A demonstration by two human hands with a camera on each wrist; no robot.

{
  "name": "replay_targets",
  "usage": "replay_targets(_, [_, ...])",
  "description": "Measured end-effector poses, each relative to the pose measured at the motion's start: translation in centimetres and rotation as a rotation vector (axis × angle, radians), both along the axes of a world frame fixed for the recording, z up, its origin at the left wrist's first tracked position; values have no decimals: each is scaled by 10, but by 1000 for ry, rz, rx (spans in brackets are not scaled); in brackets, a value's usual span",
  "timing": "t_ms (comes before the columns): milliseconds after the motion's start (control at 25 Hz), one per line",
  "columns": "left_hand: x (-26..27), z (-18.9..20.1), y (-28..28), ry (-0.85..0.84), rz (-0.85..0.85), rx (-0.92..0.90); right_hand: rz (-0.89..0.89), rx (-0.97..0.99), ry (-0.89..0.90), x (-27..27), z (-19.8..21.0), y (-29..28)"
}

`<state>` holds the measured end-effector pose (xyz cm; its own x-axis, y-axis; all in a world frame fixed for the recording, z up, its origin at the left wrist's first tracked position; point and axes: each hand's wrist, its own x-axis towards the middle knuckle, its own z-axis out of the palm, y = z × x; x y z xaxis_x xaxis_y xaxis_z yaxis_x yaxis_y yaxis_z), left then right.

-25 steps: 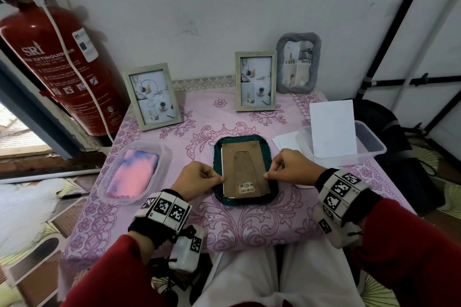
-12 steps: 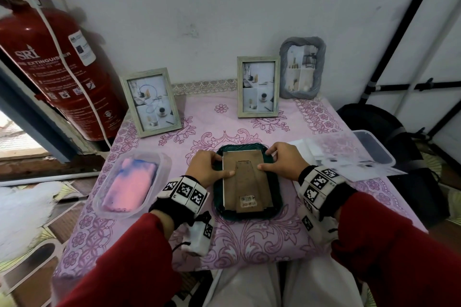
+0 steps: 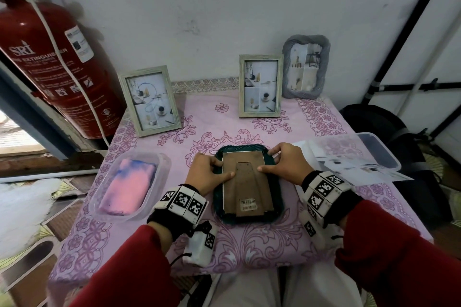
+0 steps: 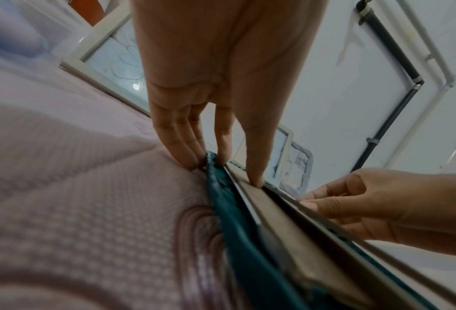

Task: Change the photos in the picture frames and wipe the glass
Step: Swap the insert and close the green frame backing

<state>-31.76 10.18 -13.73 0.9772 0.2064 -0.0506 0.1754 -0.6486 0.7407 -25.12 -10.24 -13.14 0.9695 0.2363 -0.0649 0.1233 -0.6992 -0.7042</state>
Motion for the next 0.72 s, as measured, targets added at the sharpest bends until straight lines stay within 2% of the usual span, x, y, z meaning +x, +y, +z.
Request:
replay_targets(200, [-4, 1, -4, 13, 83, -99, 10, 1, -4, -2, 1, -1])
replay_targets(560, [0, 6, 0, 50, 100, 19, 9, 15, -9, -4, -2, 2])
replay_targets(720, [1, 2, -1, 45, 110, 9, 6, 35, -34, -5, -8, 3])
